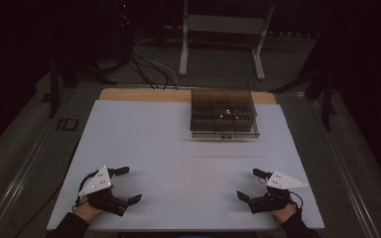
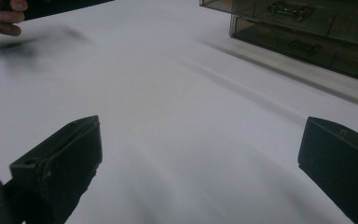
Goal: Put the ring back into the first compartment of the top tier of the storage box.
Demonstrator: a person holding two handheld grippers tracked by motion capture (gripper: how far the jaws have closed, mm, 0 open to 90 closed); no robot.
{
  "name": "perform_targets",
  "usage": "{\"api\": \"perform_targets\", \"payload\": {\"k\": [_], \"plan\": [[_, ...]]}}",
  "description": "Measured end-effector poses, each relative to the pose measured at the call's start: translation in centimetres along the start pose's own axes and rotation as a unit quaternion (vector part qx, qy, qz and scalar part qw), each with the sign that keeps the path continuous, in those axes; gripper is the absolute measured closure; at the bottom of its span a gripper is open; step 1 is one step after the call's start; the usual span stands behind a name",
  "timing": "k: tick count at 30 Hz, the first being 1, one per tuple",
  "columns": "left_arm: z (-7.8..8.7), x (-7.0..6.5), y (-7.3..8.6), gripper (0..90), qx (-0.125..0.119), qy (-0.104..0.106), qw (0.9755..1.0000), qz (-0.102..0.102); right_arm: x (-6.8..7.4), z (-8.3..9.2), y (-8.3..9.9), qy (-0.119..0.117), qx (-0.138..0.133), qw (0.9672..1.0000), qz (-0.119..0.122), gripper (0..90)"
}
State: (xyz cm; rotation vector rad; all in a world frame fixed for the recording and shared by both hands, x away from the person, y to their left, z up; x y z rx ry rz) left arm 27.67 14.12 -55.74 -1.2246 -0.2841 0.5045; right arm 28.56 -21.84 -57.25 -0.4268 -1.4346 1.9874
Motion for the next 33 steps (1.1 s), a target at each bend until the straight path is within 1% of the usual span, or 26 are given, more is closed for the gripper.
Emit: {"api": "perform_targets", "payload": {"k": [2,4,12,13,15,17,19,20,21,22,26,27,28,32,33], "plan": [[0.0,-0.1,0.0,1.1,0.001,0.001,1.0,-0.001,0.0,0.0,0.0,0.0,0.0,1.0,0.0,0.0],[-0.1,-0.2,0.0,1.1,0.002,0.002,1.0,0.002,0.1,0.0,0.0,-0.003,0.0,1.0,0.004,0.0],[-0.3,-0.1,-0.1,1.1,-0.003,0.006,1.0,0.007,0.8,-0.2,0.3,-0.011,0.016,0.9996,0.022,0.0],[-0.3,-0.1,-0.1,1.1,-0.004,0.006,0.9999,0.007,0.8,-0.2,0.3,-0.011,0.019,0.9994,0.027,0.0],[-0.4,-0.1,-0.1,1.1,-0.003,0.007,0.9999,0.006,0.8,-0.1,0.3,-0.012,0.023,0.9992,0.029,0.0],[-0.4,-0.1,-0.1,1.1,-0.003,0.008,0.9999,0.006,1.0,0.1,0.1,-0.012,0.021,0.9992,0.032,0.0],[-0.4,-0.2,0.0,1.1,-0.003,0.009,0.9999,0.006,1.1,0.2,-0.1,-0.015,0.019,0.9992,0.031,0.0],[-0.4,-0.2,0.0,1.1,-0.003,0.009,0.9999,0.006,1.3,0.2,-0.4,-0.017,0.016,0.9992,0.032,0.0],[-0.4,-0.2,-0.1,1.1,-0.003,0.008,0.9999,0.006,1.5,0.3,-1.2,-0.018,0.007,0.9993,0.033,0.0],[-0.4,-0.2,-0.1,1.1,-0.003,0.009,0.9999,0.007,1.7,0.3,-1.5,-0.019,0.003,0.9993,0.033,0.0],[-0.5,-0.2,0.0,1.1,-0.003,0.01,0.9999,0.01,2.0,0.6,-2.7,-0.02,-0.01,0.999,0.039,0.0],[-0.5,-0.2,0.0,1.1,-0.003,0.01,0.9999,0.01,2.0,0.6,-2.7,-0.02,-0.01,0.999,0.039,0.0],[-0.5,-0.2,0.0,1.1,-0.002,0.01,0.9999,0.009,2.0,0.7,-3.2,-0.019,-0.015,0.999,0.038,0.0],[-0.5,-0.3,0.0,1.1,-0.004,0.011,0.9998,0.013,1.8,1.1,-4.4,-0.006,-0.02,0.9982,0.056,0.0],[-0.4,-0.3,0.0,1.1,-0.005,0.012,0.9998,0.013,1.7,1.3,-4.7,-0.004,-0.025,0.9983,0.052,0.0]]}}
Point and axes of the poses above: each handheld gripper's, and its own axes: z roughly backward along the jaws, y roughly out of its underside, x roughly to its left, the point moved 10 cm from there along -z, roughly forward along the jaws, and after that the axes turned 5 degrees about -x, right-handed, at the moved point
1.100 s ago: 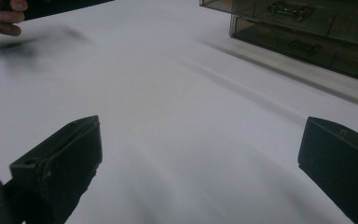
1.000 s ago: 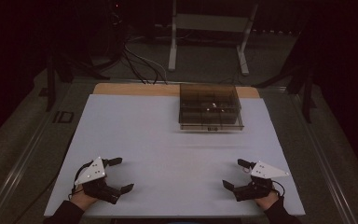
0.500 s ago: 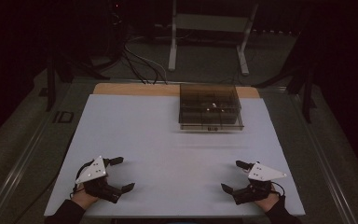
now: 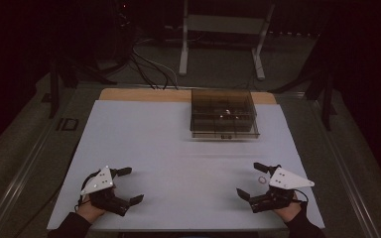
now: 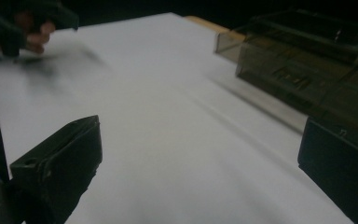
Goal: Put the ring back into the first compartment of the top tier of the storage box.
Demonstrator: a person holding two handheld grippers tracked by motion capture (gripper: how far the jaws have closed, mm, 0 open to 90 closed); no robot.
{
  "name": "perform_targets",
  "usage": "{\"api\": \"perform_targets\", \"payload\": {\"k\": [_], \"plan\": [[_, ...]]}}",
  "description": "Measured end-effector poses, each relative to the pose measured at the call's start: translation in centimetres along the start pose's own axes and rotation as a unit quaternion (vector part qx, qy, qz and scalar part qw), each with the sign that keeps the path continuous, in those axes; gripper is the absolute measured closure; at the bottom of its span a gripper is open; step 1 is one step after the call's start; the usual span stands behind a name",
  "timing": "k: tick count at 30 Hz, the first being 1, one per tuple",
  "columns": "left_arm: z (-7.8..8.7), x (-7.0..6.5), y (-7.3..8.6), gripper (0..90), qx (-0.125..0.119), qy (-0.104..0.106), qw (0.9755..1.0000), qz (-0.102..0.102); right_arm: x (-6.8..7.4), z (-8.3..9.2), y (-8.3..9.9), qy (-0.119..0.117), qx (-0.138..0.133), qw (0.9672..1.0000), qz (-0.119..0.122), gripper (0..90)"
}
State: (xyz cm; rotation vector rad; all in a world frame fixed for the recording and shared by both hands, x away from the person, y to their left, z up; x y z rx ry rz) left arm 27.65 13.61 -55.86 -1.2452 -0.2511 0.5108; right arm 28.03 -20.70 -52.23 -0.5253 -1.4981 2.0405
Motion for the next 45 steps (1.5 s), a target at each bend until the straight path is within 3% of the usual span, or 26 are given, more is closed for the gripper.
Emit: {"api": "perform_targets", "payload": {"k": [3,18,28,36,45], "plan": [[0.1,0.0,0.0,1.1,-0.002,0.0,1.0,0.001,-0.6,0.4,-0.6,0.009,-0.009,0.9999,-0.009,0.0],[0.1,0.0,0.0,1.2,-0.004,-0.001,1.0,0.003,-3.0,1.0,-1.0,0.05,-0.013,0.9986,-0.01,0.0],[0.1,0.1,-0.1,1.1,-0.006,-0.001,1.0,0.004,-5.6,2.1,-0.6,0.099,-0.009,0.9947,-0.026,0.0],[0.1,0.1,0.0,1.2,-0.004,-0.001,1.0,0.005,-7.0,2.7,0.5,0.128,0.014,0.9911,-0.035,0.0],[0.0,0.0,0.0,1.1,-0.002,0.002,1.0,0.005,-8.1,3.2,2.0,0.141,0.039,0.9881,-0.046,0.0]]}}
Point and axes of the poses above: each handheld gripper's, and its own axes: z roughly backward along the jaws, y roughly out of its underside, x roughly to its left, the point moved 10 cm from there along -z, roughly forward along the jaws, and after that the axes turned 5 degrees about -x, right-handed, at the moved point
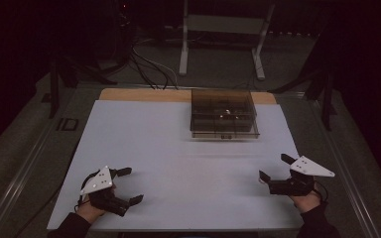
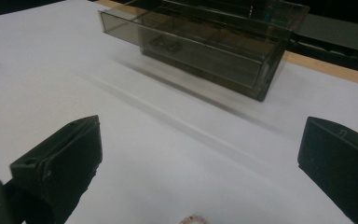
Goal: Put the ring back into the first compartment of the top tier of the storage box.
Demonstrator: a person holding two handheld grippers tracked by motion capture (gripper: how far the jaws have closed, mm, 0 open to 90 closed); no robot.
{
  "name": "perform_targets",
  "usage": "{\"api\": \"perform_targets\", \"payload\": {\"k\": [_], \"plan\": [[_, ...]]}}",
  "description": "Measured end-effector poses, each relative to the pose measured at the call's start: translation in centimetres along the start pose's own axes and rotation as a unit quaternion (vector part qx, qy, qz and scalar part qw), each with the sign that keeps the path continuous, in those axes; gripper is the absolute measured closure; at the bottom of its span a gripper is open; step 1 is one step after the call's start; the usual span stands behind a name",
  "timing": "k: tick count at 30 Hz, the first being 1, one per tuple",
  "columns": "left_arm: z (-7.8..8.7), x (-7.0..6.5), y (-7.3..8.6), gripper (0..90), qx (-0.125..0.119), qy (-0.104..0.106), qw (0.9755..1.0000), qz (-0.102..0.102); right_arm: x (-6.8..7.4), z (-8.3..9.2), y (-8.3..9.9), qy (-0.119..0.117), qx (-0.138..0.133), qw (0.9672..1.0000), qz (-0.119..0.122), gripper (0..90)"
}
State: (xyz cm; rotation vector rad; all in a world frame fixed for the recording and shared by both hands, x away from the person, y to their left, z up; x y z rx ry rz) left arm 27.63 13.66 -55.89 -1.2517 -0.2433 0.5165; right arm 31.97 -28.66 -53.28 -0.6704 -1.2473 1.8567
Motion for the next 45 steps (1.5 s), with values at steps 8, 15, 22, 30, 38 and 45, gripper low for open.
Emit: {"api": "perform_targets", "payload": {"k": [8,15,22,30,38,45], "plan": [[0.0,0.0,0.0,1.1,0.0,0.001,1.0,0.0,-0.6,0.2,1.8,-0.005,0.032,0.9994,-0.007,0.0],[0.0,0.0,0.0,1.1,0.0,0.001,1.0,0.001,-0.9,0.4,3.7,-0.027,0.072,0.9968,-0.021,3.6],[0.0,0.0,0.1,1.1,0.001,0.001,1.0,0.001,-1.4,0.2,5.6,-0.027,0.109,0.9934,-0.024,11.5],[0.0,0.0,0.1,1.2,0.002,0.002,1.0,0.001,-1.6,-0.2,6.2,-0.007,0.139,0.9891,-0.047,35.3],[-0.1,-0.1,0.1,1.1,0.003,0.003,1.0,0.002,-1.4,-1.6,6.7,0.026,0.16,0.9858,-0.042,60.6],[0.0,0.0,0.1,1.1,0.003,0.004,1.0,0.002,-1.6,-2.0,7.4,0.042,0.182,0.9814,-0.042,74.3]]}}
Point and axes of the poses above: each handheld gripper's, and its own axes: z roughly backward along the jaws, y roughly out of its underside, x roughly to its left, the point moved 10 cm from there along -z, roughly forward along the jaws, and after that the axes turned 5 degrees about -x, right-handed, at the moved point
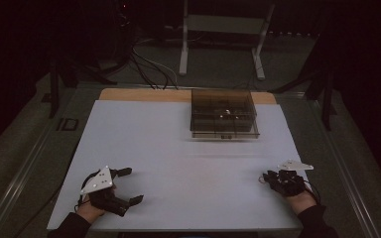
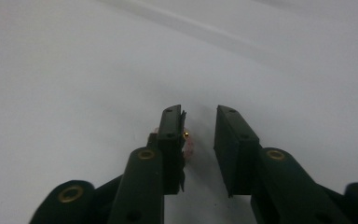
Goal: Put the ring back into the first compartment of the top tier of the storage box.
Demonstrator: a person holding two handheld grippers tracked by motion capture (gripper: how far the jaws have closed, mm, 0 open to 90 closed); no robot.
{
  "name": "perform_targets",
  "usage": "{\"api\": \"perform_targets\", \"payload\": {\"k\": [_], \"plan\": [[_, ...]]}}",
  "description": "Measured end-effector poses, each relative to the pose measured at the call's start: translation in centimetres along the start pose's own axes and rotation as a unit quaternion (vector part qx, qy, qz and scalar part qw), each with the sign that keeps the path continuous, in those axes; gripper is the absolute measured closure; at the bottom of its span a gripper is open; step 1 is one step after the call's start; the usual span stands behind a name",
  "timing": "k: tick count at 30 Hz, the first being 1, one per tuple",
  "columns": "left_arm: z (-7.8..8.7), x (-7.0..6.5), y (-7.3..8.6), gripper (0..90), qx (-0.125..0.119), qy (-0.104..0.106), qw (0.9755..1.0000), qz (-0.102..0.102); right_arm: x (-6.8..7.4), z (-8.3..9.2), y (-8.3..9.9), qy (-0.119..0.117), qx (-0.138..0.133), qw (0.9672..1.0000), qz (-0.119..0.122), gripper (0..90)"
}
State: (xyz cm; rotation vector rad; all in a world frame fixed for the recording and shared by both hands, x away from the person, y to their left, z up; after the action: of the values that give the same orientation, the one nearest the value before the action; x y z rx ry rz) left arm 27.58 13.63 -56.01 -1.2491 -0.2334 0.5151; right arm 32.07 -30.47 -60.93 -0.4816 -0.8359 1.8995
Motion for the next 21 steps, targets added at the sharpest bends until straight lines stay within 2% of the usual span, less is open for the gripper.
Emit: {"api": "perform_targets", "payload": {"k": [6,13,21], "plan": [[-0.02,0.01,0.04,1.1,0.001,0.0,1.0,0.0,0.03,-0.34,0.18,-0.003,0.007,0.9999,-0.009,79.0],[-0.01,0.04,0.07,1.1,0.002,-0.001,1.0,0.0,0.18,-0.64,0.4,-0.002,0.016,0.9999,-0.006,84.3],[-0.05,0.04,0.12,1.1,0.004,0.0,1.0,0.0,0.41,-0.66,0.42,0.013,0.018,0.9994,0.025,86.4]]}}
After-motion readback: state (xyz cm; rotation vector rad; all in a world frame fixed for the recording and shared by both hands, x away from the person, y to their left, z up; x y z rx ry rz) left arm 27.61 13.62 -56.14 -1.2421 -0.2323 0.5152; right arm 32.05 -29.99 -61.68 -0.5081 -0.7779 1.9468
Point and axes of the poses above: each handheld gripper's, and its own axes: z roughly backward along the jaws, y roughly out of its underside, x roughly to its left, the point moved 10 cm from there along -z, roughly forward along the jaws, and after that the axes turned 5 degrees about -x, right-handed, at the moved point
